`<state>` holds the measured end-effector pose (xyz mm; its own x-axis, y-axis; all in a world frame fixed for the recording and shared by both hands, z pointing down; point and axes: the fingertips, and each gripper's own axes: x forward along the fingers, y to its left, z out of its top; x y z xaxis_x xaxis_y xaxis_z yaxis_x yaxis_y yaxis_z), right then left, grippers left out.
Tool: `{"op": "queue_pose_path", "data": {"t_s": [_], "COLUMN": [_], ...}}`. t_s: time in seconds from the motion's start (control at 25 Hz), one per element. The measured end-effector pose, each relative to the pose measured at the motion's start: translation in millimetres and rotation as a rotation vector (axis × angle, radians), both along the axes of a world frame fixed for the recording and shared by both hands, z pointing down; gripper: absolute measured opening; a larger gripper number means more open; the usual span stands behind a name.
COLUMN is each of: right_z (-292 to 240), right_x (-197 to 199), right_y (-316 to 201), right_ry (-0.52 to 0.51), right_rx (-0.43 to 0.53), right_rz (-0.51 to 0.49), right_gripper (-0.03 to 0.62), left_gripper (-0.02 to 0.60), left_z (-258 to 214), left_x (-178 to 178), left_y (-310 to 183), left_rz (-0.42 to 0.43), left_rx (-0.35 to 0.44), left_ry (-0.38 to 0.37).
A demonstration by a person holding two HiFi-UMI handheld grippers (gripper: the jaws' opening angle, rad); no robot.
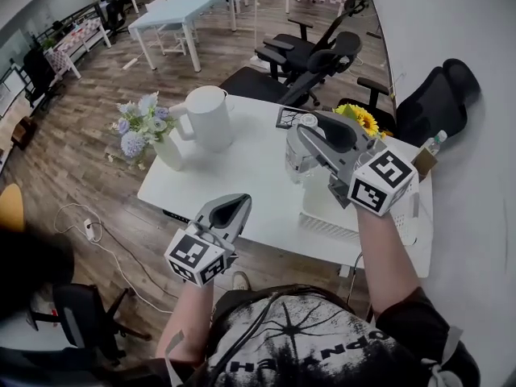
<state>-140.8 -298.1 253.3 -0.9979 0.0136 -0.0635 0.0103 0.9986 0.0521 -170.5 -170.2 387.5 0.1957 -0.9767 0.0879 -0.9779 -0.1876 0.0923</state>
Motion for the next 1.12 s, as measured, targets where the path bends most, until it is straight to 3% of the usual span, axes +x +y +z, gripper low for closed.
{"op": "queue_pose_path", "data": {"t_s": [0.64, 1.12], "right_z": [51.1, 120.1], "right_x": [-126.6, -174.8], "right_y": [62.7, 72.1], "right_ry": [0.056, 0.148], "right_rx": [-0.078, -0.128], "right_rz": [-0.065, -0.009], "right_gripper": [0.146, 0.146], "left_gripper": [0.011, 0.011], "left_z": [14.9, 40.9], "left_x": [-106.8, -152.1], "left_y": [43.4, 57.7], "left_rz": [-0.032, -0.001], "left_rx": [-0.038, -0.086], "left_ry": [0.001, 0.027]}}
